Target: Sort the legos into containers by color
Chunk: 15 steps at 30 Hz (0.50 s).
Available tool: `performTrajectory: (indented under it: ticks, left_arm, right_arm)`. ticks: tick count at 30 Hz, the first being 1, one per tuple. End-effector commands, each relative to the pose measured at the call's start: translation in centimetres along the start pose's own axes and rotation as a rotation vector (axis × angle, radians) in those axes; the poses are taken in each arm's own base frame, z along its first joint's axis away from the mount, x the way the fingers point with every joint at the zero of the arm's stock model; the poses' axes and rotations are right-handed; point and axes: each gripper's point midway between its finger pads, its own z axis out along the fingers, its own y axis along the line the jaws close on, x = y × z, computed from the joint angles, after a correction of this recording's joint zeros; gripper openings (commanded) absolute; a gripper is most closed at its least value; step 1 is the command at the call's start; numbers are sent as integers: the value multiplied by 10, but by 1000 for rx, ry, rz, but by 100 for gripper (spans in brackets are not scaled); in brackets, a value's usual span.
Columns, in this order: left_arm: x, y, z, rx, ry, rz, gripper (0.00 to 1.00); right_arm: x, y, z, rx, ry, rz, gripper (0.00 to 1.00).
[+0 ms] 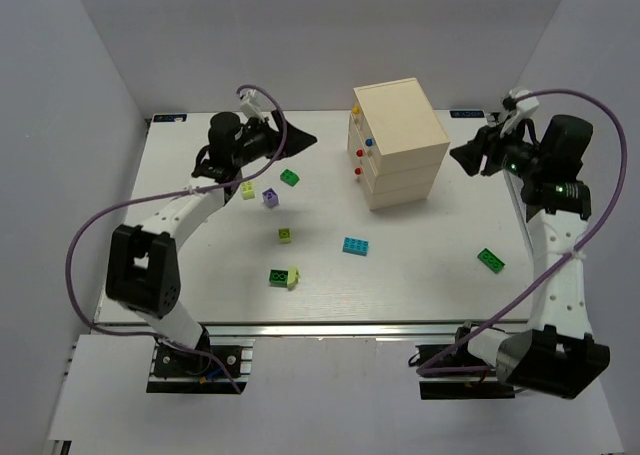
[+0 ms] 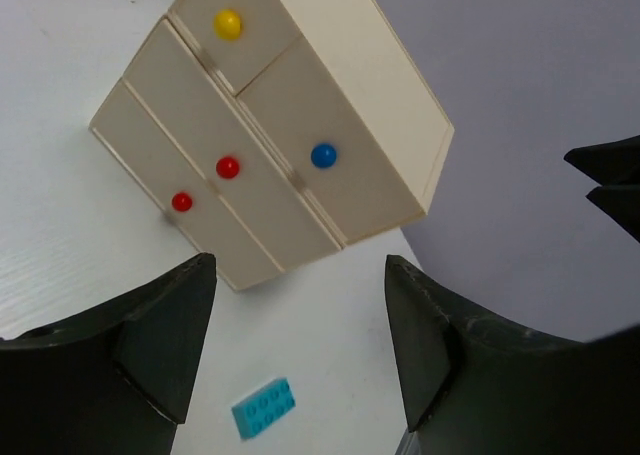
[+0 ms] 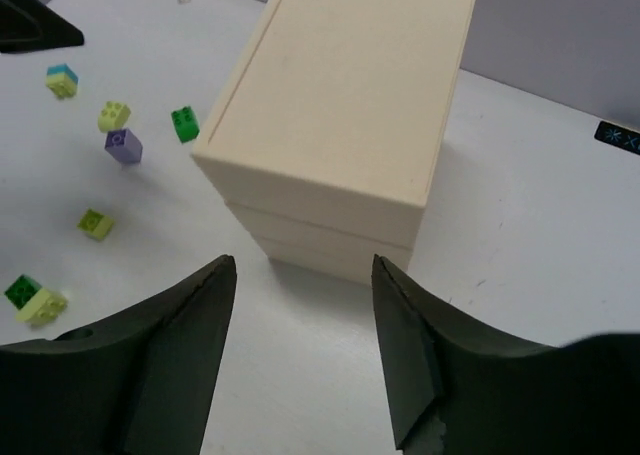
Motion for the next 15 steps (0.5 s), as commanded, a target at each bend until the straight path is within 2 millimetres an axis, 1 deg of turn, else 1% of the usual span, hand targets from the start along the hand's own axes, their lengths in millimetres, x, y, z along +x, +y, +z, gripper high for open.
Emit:
performTrajectory:
  ticks: [1, 2, 3, 4, 5, 6, 7, 8, 9, 10, 11, 12, 13, 14, 15]
  left_arm:
    - [-16, -3, 30, 17, -30, -68, 78]
    - [-20, -2, 49, 29, -29, -68, 78]
    - [-19, -2, 59, 29, -24, -71, 78]
    - [-22, 4, 67, 19, -29, -73, 78]
    - [-39, -5, 77, 31, -66, -51, 78]
    - [-32, 13, 90, 0, -50, -70, 78]
    - [-31, 12, 98, 2, -49, -75, 78]
    - [-32, 16, 104, -1, -55, -79, 78]
    - [-37, 22, 115, -3, -71, -79, 77]
    - [-35, 20, 121, 0, -74, -83, 77]
    - [-37, 23, 125, -7, -84, -83, 77]
    - [-40, 31, 133, -15, -104, -84, 76]
    - [-37, 30, 138, -9, -108, -92, 76]
    - [-38, 32, 141, -7, -118, -95, 75]
    - [-43, 31, 144, 2, -135, -93, 75]
  right_arm:
    - [-43, -7, 12, 1, -79, 182, 65]
    - [-38, -18, 27, -5, -61, 226, 71]
    - [-40, -25, 34, -6, -58, 247, 76]
    - [-44, -27, 42, -17, -59, 276, 79]
    - [-43, -40, 57, -25, -45, 303, 81]
    - [-45, -45, 64, -30, -44, 313, 83]
    - [-57, -49, 68, -26, -59, 308, 83]
    - [-48, -61, 81, -16, -39, 330, 83]
    - [-50, -64, 88, -16, -50, 317, 83]
    - [-52, -68, 91, -9, -55, 321, 83]
    - [-51, -70, 102, -30, -48, 337, 83]
    - [-49, -72, 108, -39, -43, 348, 82]
    - [-50, -73, 112, -48, -42, 358, 82]
    - [-41, -76, 123, -69, -22, 395, 82]
    - [-45, -77, 128, -77, -26, 395, 82]
